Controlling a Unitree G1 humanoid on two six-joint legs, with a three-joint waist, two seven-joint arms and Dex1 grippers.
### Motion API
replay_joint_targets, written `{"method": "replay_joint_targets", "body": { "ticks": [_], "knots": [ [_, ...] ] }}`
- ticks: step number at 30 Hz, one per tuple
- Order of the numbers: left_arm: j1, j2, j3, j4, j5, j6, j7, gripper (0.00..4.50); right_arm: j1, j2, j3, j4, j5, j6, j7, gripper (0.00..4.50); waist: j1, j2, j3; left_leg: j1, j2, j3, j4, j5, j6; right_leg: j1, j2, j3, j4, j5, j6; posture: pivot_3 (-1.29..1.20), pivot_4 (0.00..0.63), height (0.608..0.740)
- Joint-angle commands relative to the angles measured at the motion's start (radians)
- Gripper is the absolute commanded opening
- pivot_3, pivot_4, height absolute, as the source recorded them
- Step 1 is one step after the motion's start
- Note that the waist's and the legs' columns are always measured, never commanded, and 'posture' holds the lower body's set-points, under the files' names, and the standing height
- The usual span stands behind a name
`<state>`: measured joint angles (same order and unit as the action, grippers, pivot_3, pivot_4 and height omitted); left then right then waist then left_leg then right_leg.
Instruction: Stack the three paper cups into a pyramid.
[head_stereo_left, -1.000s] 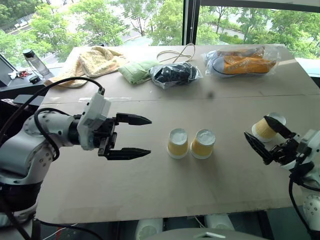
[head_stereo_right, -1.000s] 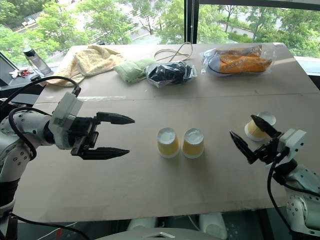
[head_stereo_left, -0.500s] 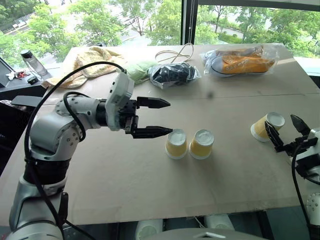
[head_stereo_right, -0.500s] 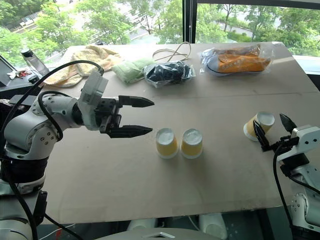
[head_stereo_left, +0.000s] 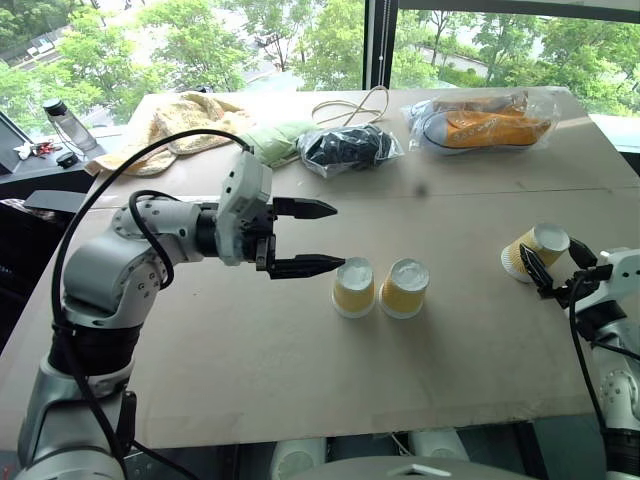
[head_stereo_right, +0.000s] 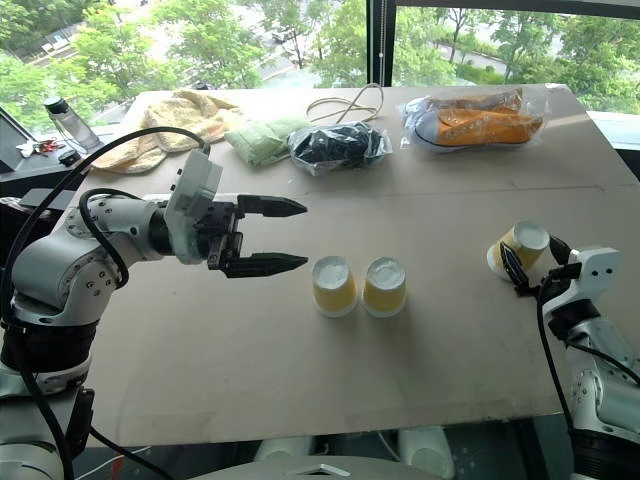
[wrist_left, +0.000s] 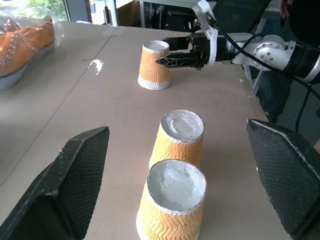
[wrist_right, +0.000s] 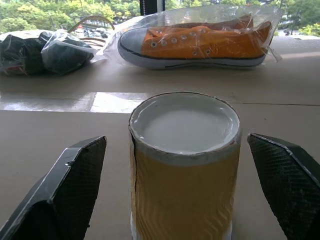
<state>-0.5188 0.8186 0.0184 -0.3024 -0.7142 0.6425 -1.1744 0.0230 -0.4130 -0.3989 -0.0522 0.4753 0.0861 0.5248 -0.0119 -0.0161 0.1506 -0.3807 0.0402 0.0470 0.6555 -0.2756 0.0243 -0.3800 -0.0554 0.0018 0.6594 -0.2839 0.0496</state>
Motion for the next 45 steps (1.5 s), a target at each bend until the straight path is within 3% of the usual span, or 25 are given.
{"method": "replay_joint_targets", "body": {
  "ticks": [1,4,5,7,10,11,18,23,28,35,45],
  "knots": [
    [0.001,0.003,0.018,-0.027,0.006,-0.023,-0.002,4.50,-0.045,-0.005,-0.019,0.033,0.000,-0.015,-0.016,4.46,-0.001,0.000,0.000,0.000,0.000,0.000,0.000,0.000,0.000,0.000,0.000,0.000,0.000,0.000,0.000,0.00,0.150,0.740],
    [0.004,0.004,0.021,-0.027,0.008,-0.027,-0.001,4.50,-0.061,-0.005,-0.017,0.051,0.004,-0.017,-0.012,4.46,0.000,0.000,0.000,0.000,0.000,0.000,0.000,0.000,0.000,0.000,0.000,0.000,0.000,0.000,0.000,0.00,0.150,0.740],
    [0.006,0.005,0.023,-0.029,0.005,-0.027,-0.001,4.50,-0.062,-0.003,-0.013,0.047,0.004,-0.018,-0.011,4.23,0.001,0.000,0.000,0.000,0.000,0.000,0.000,0.000,0.000,0.000,0.000,0.000,0.000,0.000,0.000,0.00,0.150,0.740],
    [0.011,0.008,0.027,-0.033,0.003,-0.028,-0.001,4.50,-0.063,0.000,-0.007,0.039,0.005,-0.019,-0.009,3.72,0.001,0.000,0.000,0.000,0.000,0.000,0.000,0.000,0.000,0.000,0.000,0.000,0.000,0.000,0.000,0.00,0.150,0.740],
    [0.017,0.009,0.030,-0.035,0.004,-0.032,-0.001,4.50,-0.063,0.001,0.000,0.028,0.005,-0.033,0.006,2.27,0.000,0.000,0.000,0.000,0.000,0.000,0.000,0.000,0.000,0.000,0.000,0.001,0.000,0.000,0.000,0.00,0.150,0.740],
    [0.019,0.009,0.032,-0.035,0.003,-0.032,-0.001,4.50,-0.063,0.000,0.004,0.019,0.007,-0.033,0.012,2.18,0.000,0.000,0.000,0.000,0.000,0.000,0.000,0.000,0.000,0.000,0.000,0.000,0.000,0.000,0.000,0.00,0.150,0.740],
    [0.083,0.030,0.057,-0.036,0.025,-0.089,-0.030,4.50,-0.082,-0.028,0.074,-0.132,0.044,0.025,0.070,2.18,-0.003,0.000,0.000,0.000,0.000,0.000,0.000,0.000,0.000,0.000,0.000,0.001,0.000,0.000,0.000,0.00,0.150,0.740],
    [0.234,0.068,0.103,-0.069,0.034,-0.138,-0.059,4.50,-0.163,-0.135,0.179,-0.397,0.248,0.281,0.147,2.18,-0.006,0.002,0.001,0.000,0.003,0.001,0.000,0.000,0.000,-0.002,0.000,0.003,0.002,0.000,0.000,0.00,0.150,0.740],
    [0.332,0.085,0.148,-0.130,0.009,-0.152,-0.073,4.50,-0.258,-0.209,0.258,-0.508,0.356,0.432,0.177,2.18,0.012,0.000,0.001,-0.003,0.004,-0.002,0.000,0.000,0.000,-0.002,0.000,-0.001,0.000,0.000,0.000,0.00,0.150,0.740],
    [0.407,0.095,0.194,-0.200,-0.028,-0.139,-0.073,4.50,-0.364,-0.240,0.388,-0.529,0.352,0.513,0.251,2.18,0.009,0.000,0.001,-0.003,0.003,-0.002,0.000,0.000,0.001,-0.002,-0.001,-0.002,-0.001,0.000,0.000,0.00,0.150,0.740],
    [0.420,0.096,0.206,-0.237,-0.048,-0.128,-0.046,4.50,-0.425,-0.233,0.448,-0.491,0.285,0.513,0.300,2.18,0.004,0.000,0.001,-0.003,0.003,-0.002,0.000,0.000,0.001,-0.002,-0.001,-0.002,-0.001,0.000,0.000,0.00,0.150,0.740]
  ]
}}
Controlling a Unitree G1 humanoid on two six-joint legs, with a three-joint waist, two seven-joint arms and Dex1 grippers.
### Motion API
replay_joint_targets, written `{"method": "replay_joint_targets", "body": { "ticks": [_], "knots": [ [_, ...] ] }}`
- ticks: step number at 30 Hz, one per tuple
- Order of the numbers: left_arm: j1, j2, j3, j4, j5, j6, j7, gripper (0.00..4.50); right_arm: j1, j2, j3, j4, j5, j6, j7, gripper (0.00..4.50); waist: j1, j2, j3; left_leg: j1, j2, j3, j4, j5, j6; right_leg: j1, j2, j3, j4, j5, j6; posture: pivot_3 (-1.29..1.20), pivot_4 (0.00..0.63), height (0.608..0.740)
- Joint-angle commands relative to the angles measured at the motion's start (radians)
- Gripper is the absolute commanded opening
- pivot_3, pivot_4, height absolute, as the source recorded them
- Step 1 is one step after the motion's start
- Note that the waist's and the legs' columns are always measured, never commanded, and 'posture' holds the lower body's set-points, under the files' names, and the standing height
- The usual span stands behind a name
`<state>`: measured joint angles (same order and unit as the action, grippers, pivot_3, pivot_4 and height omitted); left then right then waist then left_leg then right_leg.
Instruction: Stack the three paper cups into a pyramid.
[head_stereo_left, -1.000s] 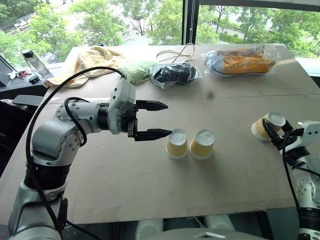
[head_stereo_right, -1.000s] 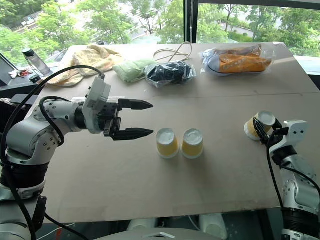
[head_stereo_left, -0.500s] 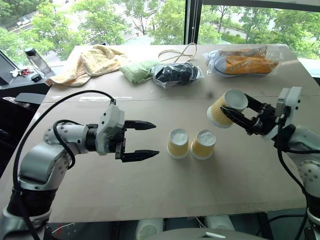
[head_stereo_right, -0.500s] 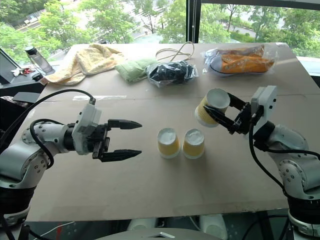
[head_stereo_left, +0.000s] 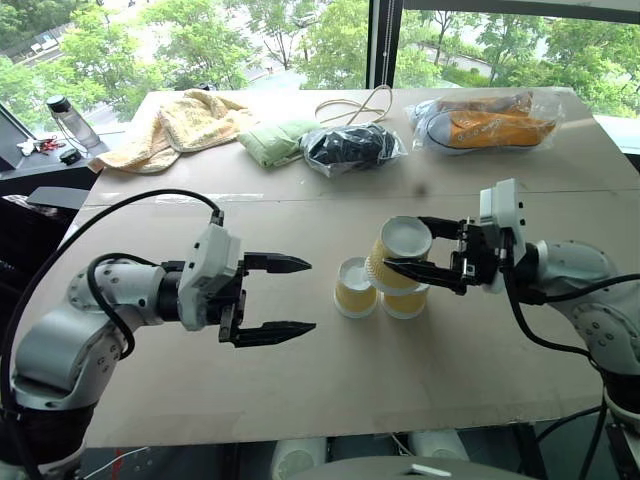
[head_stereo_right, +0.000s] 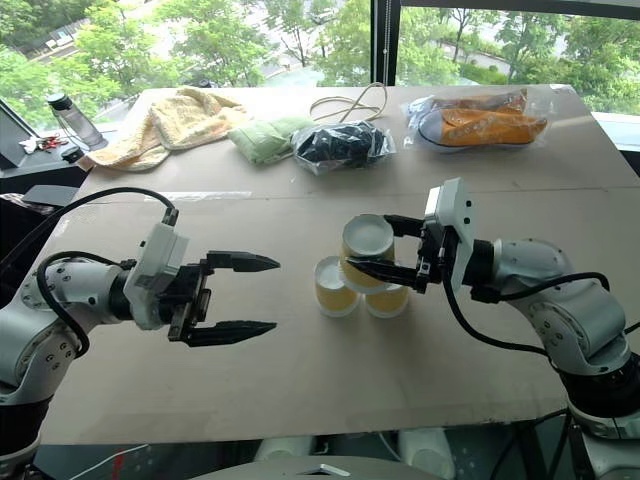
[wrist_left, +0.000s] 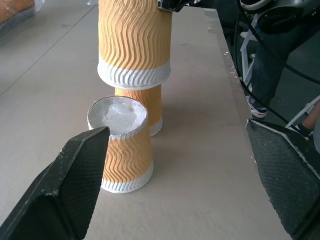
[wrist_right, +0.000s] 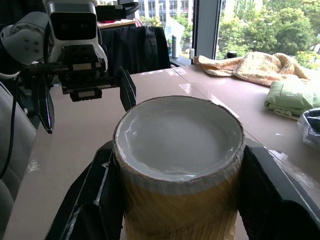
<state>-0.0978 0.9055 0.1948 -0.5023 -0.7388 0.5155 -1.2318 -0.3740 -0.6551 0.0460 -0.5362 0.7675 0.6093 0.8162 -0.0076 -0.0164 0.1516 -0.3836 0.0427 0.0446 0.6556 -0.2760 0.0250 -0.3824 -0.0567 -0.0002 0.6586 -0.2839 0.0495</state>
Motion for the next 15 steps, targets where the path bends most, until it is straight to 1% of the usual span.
{"method": "replay_joint_targets", "body": {
  "ticks": [1,13,14,15],
  "knots": [
    [-0.002,0.009,0.028,-0.038,-0.024,-0.001,0.014,4.50,-0.034,0.014,0.009,-0.001,-0.015,-0.009,0.008,2.18,-0.001,0.000,0.000,0.000,0.000,0.000,0.000,0.000,0.000,0.000,0.000,0.000,0.000,0.000,0.000,0.00,0.150,0.740],
    [-0.015,0.024,0.019,-0.035,-0.037,0.011,0.018,4.50,-0.025,0.047,0.032,0.048,-0.077,-0.027,0.031,2.18,-0.003,0.000,0.000,0.000,0.000,0.000,0.000,0.000,0.000,0.000,0.000,0.000,0.000,0.000,0.000,0.00,0.150,0.740],
    [-0.014,0.025,0.020,-0.037,-0.039,0.014,0.018,4.50,-0.021,0.048,0.030,0.047,-0.077,-0.024,0.033,3.20,-0.003,0.000,0.000,0.000,0.000,0.000,0.000,0.000,0.000,0.000,0.000,0.000,0.000,0.000,0.000,0.00,0.150,0.740],
    [-0.013,0.025,0.020,-0.037,-0.039,0.015,0.019,4.50,-0.018,0.047,0.029,0.045,-0.077,-0.021,0.036,3.54,-0.003,0.000,0.000,0.000,0.000,0.000,0.000,0.000,0.000,0.000,0.000,0.000,0.000,0.000,0.000,0.00,0.150,0.740]
  ]
}}
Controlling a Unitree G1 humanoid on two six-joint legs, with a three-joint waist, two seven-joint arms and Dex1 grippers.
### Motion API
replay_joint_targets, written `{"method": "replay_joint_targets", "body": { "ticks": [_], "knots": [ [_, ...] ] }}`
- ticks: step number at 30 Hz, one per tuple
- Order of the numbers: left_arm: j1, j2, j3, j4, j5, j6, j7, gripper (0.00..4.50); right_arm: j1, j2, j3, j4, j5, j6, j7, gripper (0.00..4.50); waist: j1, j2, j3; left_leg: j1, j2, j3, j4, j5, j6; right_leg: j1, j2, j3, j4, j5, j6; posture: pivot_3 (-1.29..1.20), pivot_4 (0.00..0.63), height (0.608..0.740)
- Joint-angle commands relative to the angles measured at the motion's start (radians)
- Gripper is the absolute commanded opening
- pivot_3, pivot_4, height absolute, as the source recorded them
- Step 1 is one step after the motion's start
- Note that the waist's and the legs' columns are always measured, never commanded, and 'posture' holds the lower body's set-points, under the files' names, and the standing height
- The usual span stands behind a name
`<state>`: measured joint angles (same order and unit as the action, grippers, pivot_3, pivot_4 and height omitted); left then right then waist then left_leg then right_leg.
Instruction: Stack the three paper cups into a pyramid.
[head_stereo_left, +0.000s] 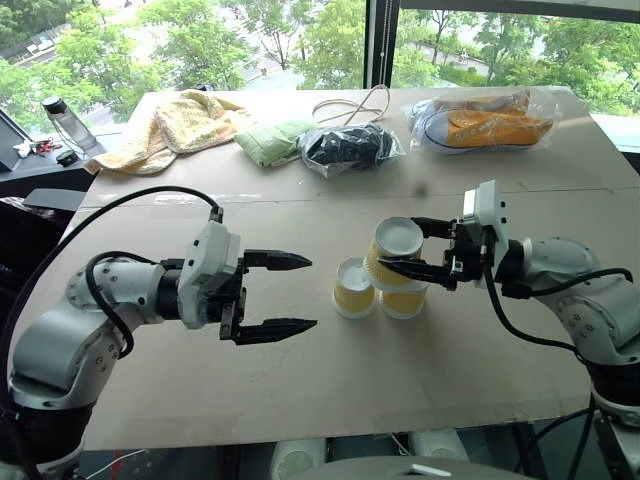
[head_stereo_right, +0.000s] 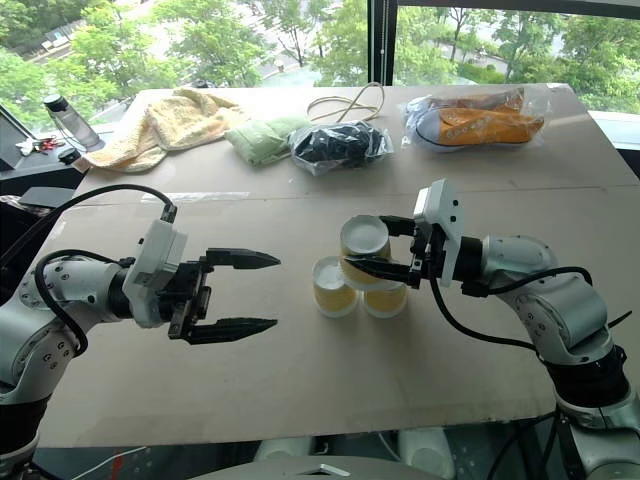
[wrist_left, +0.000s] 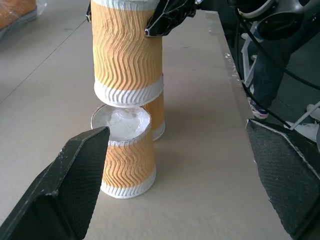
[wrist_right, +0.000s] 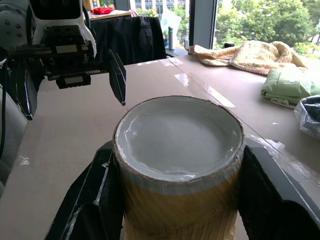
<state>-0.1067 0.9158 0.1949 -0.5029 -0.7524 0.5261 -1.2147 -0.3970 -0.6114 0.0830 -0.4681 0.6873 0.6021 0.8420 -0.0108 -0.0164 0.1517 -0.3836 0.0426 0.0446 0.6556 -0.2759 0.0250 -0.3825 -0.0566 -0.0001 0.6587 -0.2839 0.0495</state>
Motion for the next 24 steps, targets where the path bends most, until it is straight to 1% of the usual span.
{"method": "replay_joint_targets", "body": {
  "ticks": [1,2,8,13,17,21,24],
  "knots": [
    [-0.006,0.014,0.020,-0.034,-0.025,0.004,0.001,4.50,0.008,0.004,-0.009,-0.026,0.005,-0.010,0.011,4.00,0.000,0.000,0.000,0.000,0.000,0.000,0.000,0.000,0.000,0.000,0.000,0.000,0.000,0.000,0.000,0.00,0.150,0.740],
    [-0.008,0.014,0.020,-0.032,-0.024,0.004,0.000,4.50,0.012,0.005,-0.012,-0.031,0.010,-0.006,0.012,4.48,0.000,0.000,0.000,0.000,0.000,0.000,0.000,0.000,0.000,0.000,0.000,0.000,0.000,0.000,0.000,0.00,0.150,0.740],
    [-0.014,0.016,0.017,-0.025,-0.023,0.006,-0.008,4.50,0.038,0.010,-0.051,-0.063,0.082,0.009,0.023,4.48,0.000,0.000,0.000,0.000,0.000,0.000,0.000,0.000,0.000,0.000,0.000,0.000,0.000,0.000,0.000,0.00,0.150,0.740],
    [-0.006,0.015,0.021,-0.025,-0.023,0.004,-0.011,4.50,0.098,-0.054,-0.129,-0.078,0.099,-0.002,0.047,4.48,0.003,0.000,0.000,0.000,0.000,0.000,0.000,0.000,0.000,0.000,0.000,0.000,0.000,0.000,0.000,0.00,0.150,0.740],
    [0.025,0.010,0.044,-0.027,-0.040,0.011,-0.008,4.50,0.211,-0.154,-0.247,-0.116,0.115,0.004,0.080,4.48,0.005,0.000,0.000,0.000,0.000,0.000,0.000,0.000,0.000,0.000,0.000,0.000,-0.001,0.000,0.000,0.00,0.150,0.740],
    [0.047,0.006,0.048,-0.023,-0.033,0.000,-0.004,4.50,0.275,-0.186,-0.308,-0.120,0.136,0.004,0.082,4.48,-0.001,-0.001,0.000,0.000,0.000,0.000,0.000,0.000,0.000,0.000,0.000,0.001,0.000,0.000,0.000,0.00,0.150,0.740],
    [0.078,-0.010,0.058,-0.019,-0.023,-0.006,0.017,4.50,0.358,-0.206,-0.343,-0.100,0.085,-0.042,0.111,4.48,0.001,-0.001,0.000,0.001,0.000,0.000,0.000,0.000,0.000,0.001,0.000,0.001,0.000,0.000,0.000,0.00,0.150,0.740]
  ]
}}
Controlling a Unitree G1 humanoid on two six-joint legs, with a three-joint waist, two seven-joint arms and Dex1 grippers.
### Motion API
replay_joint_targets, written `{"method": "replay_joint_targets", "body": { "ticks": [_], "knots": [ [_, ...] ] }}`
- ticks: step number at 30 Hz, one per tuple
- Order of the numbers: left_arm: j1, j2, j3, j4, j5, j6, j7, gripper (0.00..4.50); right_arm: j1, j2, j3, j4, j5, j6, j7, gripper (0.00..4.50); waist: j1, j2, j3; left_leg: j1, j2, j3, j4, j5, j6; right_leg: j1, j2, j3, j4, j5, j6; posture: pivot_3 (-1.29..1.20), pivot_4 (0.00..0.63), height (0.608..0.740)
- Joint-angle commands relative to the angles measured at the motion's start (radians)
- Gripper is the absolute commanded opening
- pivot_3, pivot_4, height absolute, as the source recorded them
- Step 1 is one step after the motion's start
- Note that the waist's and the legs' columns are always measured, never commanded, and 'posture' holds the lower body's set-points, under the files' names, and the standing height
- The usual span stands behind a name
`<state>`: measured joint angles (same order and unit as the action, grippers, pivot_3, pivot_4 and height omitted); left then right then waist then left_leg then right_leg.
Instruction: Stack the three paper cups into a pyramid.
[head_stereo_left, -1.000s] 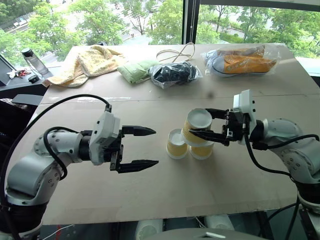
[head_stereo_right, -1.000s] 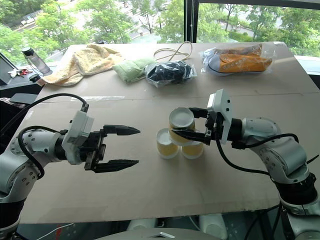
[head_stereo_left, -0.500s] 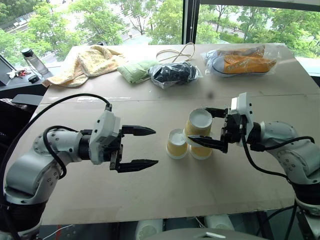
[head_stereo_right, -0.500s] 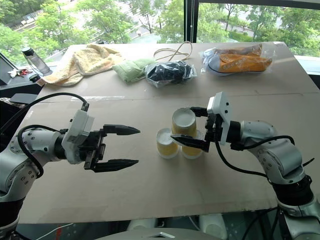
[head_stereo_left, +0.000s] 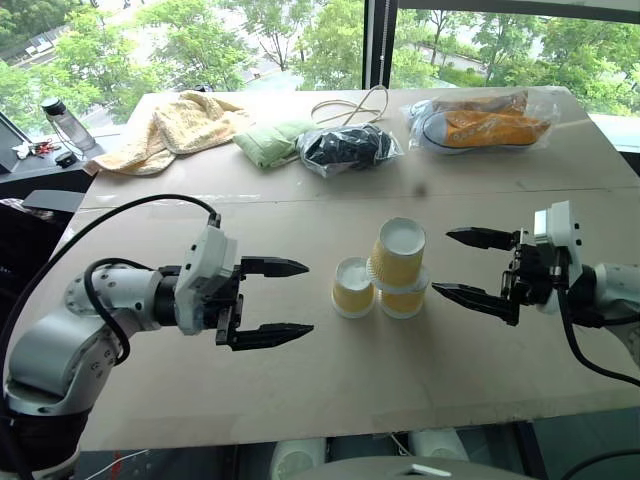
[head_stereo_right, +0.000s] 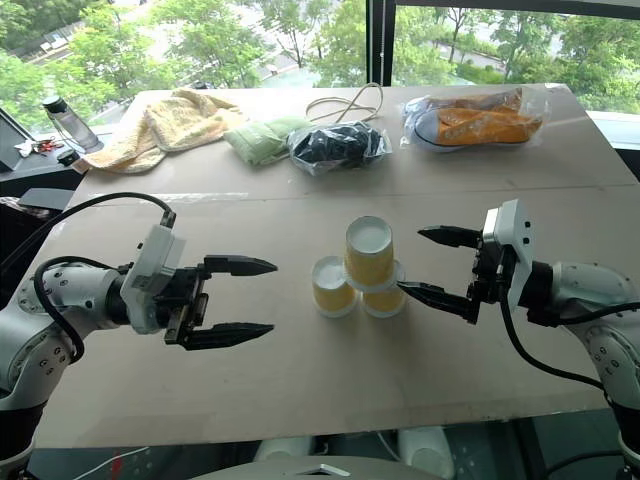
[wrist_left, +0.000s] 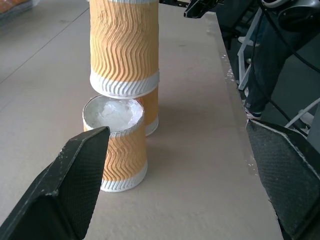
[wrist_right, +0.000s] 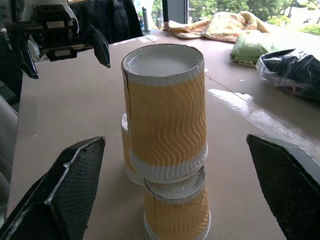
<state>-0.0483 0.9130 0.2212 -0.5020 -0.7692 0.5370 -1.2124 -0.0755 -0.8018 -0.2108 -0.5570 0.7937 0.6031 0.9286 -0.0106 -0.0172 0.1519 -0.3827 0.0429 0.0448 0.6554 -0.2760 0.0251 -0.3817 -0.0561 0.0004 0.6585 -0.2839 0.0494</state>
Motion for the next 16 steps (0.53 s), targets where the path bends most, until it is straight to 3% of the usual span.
{"method": "replay_joint_targets", "body": {
  "ticks": [1,6,9,12,16],
  "knots": [
    [0.063,-0.034,0.035,-0.021,0.022,-0.032,0.052,4.50,0.093,0.003,-0.065,0.021,-0.061,-0.110,0.050,4.48,0.000,0.000,0.000,0.000,0.000,0.000,0.000,0.000,0.000,0.000,0.000,0.000,0.000,0.000,0.000,0.00,0.150,0.740],
    [0.218,-0.114,-0.017,-0.021,0.202,-0.112,0.199,4.50,0.216,0.087,-0.088,0.162,-0.152,-0.291,0.090,4.48,0.000,-0.001,0.000,0.000,0.000,0.001,-0.001,0.000,0.000,0.002,0.000,0.001,-0.004,0.000,0.000,0.00,0.150,0.740],
    [0.291,-0.217,-0.085,-0.018,0.313,-0.200,0.309,4.50,0.255,0.144,-0.064,0.328,-0.255,-0.470,0.125,4.48,0.001,-0.001,-0.002,0.002,-0.001,0.002,-0.001,0.000,0.000,0.002,-0.001,0.002,-0.002,0.000,0.000,0.00,0.150,0.740],
    [0.349,-0.301,-0.128,0.029,0.408,-0.304,0.373,4.50,0.251,0.190,-0.040,0.505,-0.324,-0.641,0.183,4.48,0.001,-0.002,-0.003,0.004,-0.001,0.002,-0.001,0.000,0.000,0.005,-0.002,0.003,-0.002,0.000,0.000,0.00,0.150,0.740],
    [0.381,-0.328,-0.129,0.076,0.457,-0.378,0.394,4.50,0.219,0.204,-0.030,0.603,-0.338,-0.709,0.214,4.48,0.000,-0.001,-0.002,0.004,-0.002,0.003,-0.001,0.000,0.000,0.004,-0.002,0.004,-0.001,0.000,-0.001,0.00,0.150,0.740]
  ]
}}
